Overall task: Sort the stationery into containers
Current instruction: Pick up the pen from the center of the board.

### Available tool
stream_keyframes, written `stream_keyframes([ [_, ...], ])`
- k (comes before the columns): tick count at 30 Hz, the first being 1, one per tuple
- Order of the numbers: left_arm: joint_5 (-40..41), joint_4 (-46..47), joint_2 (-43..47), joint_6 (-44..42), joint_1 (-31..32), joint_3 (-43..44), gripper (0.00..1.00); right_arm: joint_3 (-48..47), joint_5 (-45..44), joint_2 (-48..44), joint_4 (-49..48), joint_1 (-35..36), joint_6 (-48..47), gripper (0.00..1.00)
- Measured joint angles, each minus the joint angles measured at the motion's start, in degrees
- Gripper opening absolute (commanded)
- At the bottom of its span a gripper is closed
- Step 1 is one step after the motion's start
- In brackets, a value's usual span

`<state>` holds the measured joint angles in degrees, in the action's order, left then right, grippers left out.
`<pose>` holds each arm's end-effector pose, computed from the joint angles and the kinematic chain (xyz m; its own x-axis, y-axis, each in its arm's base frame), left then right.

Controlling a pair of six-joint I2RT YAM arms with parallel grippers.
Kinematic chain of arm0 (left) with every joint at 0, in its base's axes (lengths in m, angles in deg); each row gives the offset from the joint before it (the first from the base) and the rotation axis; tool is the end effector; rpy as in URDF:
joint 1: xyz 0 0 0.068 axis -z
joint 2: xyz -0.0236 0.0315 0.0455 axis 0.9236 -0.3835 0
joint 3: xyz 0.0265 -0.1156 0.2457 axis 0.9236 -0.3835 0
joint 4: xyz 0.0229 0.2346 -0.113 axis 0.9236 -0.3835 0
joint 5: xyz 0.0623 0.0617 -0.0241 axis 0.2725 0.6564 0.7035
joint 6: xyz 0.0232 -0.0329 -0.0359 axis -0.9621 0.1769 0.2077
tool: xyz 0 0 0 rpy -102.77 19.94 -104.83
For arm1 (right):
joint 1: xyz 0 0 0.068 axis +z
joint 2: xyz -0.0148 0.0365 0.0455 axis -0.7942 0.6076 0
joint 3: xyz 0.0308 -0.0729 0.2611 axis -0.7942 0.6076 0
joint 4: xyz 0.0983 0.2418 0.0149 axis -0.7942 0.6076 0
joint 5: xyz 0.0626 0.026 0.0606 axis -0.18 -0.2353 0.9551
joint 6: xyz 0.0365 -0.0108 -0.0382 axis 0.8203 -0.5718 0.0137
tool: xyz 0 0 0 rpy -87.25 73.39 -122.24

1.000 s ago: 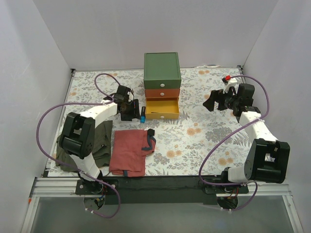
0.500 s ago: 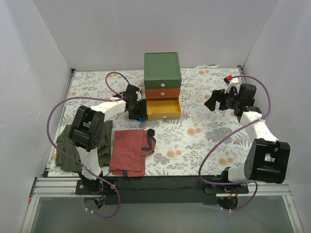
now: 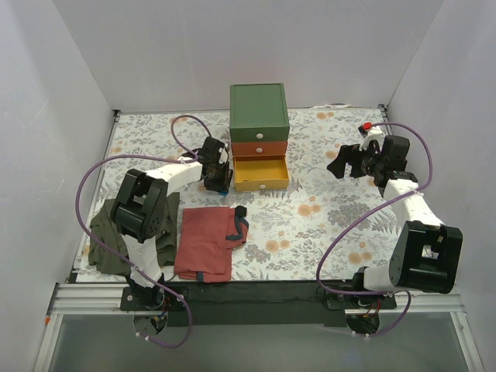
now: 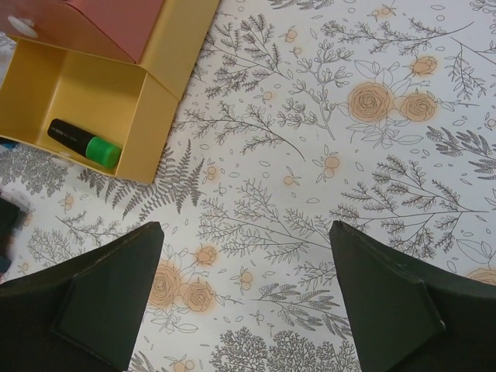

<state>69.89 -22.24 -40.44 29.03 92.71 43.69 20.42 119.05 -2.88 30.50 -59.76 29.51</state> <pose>0.3473 -0.1660 0.1644 -0.8366 -0.5054 -0.2114 -0.4053 0.8306 -0.3820 0.3018 -0.0190 0.2572 -0.4811 -0.0036 -0.8767 -0.3787 0.9027 0.2041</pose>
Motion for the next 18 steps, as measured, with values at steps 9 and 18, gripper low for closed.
stream_keyframes([
  [9, 0.44, -2.69, 7.63, -5.35, -1.55, -3.85, 0.00, 0.35, 0.00, -0.13, -0.46, -0.76, 0.00, 0.98],
  [18, -4.48, -0.63, 26.27, -21.22, -2.89, -1.70, 0.00, 1.88, 0.07, -0.87, -0.37, -1.01, -0.04, 0.98],
])
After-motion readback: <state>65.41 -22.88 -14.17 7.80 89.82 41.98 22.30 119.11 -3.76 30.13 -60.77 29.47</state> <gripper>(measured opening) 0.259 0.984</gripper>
